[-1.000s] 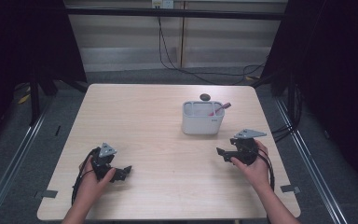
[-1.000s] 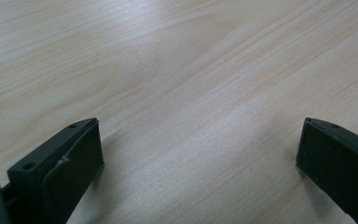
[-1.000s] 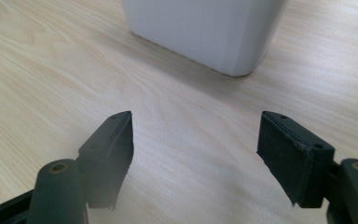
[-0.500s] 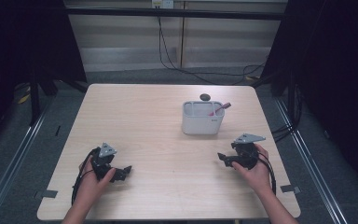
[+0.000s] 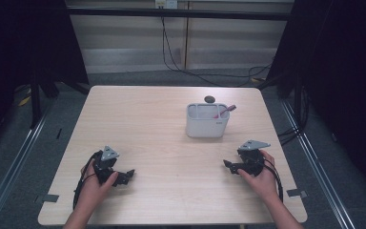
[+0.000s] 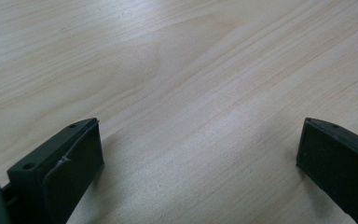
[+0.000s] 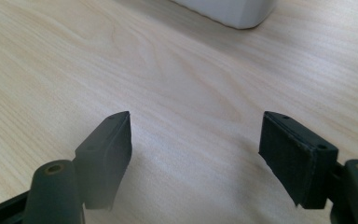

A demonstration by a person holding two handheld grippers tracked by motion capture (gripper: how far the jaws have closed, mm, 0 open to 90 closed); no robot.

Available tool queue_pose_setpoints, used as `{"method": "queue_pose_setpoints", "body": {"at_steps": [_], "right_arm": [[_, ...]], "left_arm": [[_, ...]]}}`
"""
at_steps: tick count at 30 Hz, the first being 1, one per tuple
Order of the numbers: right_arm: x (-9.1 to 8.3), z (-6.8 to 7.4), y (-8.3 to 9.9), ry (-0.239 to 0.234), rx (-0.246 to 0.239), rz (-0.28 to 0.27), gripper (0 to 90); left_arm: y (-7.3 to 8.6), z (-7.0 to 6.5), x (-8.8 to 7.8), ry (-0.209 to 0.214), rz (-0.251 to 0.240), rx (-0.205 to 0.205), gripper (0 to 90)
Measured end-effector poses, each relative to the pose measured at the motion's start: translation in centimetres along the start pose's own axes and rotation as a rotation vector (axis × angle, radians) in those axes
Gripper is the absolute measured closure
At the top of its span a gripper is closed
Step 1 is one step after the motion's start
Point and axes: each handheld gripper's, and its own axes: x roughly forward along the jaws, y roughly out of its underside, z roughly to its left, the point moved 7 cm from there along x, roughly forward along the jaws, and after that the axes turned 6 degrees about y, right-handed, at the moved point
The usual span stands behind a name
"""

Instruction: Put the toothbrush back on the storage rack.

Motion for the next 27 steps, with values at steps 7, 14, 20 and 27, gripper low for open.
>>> {"method": "queue_pose_setpoints", "body": {"at_steps": [7, 14, 20, 27], "right_arm": [[0.10, 0.04, 0.56, 0.003, -0.009, 0.016, 25.0], [0.05, 0.12, 0.80, 0.003, 0.002, 0.001, 24.3], [0.01, 0.04, 1.07, 0.000, 0.026, -0.011, 23.6], [0.01, 0.06, 1.08, -0.003, 0.030, -0.010, 23.1]], "left_arm": [[-0.02, 0.01, 0.01, -0.001, -0.002, 0.001, 0.0], [-0.02, 0.01, 0.02, -0.001, -0.003, 0.001, 0.0], [0.00, 0.00, 0.01, -0.001, -0.001, 0.000, 0.0], [-0.01, 0.01, 0.01, -0.002, -0.002, 0.001, 0.0]]}}
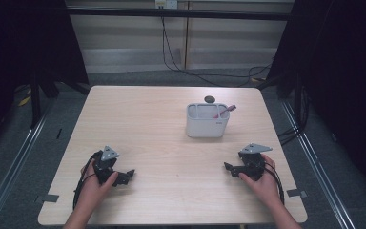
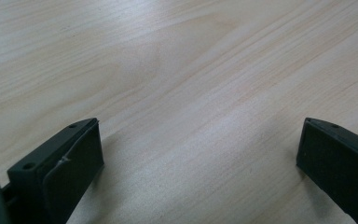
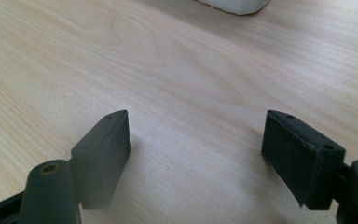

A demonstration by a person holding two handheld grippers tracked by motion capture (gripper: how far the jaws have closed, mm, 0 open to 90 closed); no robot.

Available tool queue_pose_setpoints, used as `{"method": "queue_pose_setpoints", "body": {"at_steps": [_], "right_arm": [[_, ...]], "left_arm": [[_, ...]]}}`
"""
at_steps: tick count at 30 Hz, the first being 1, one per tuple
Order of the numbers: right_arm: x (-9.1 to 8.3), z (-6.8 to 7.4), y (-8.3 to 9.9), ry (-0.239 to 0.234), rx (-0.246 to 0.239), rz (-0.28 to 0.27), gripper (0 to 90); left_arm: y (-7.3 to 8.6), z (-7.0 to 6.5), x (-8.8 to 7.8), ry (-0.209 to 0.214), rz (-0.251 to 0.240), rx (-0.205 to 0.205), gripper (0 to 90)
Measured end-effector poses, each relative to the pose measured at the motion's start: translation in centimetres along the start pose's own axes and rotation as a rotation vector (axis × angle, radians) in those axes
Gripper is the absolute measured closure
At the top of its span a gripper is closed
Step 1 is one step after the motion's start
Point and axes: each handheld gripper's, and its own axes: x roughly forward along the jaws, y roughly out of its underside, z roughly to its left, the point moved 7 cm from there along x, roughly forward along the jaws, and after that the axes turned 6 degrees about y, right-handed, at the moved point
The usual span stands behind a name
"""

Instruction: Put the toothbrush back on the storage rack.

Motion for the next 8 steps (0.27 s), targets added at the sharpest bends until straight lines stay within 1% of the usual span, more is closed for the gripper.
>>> {"method": "queue_pose_setpoints", "body": {"at_steps": [8], "right_arm": [[0.00, 0.00, 0.01, -0.001, 0.001, 0.001, 22.7]], "left_arm": [[0.00, 0.00, 0.00, 0.000, 0.000, 0.000, 0.0]]}}
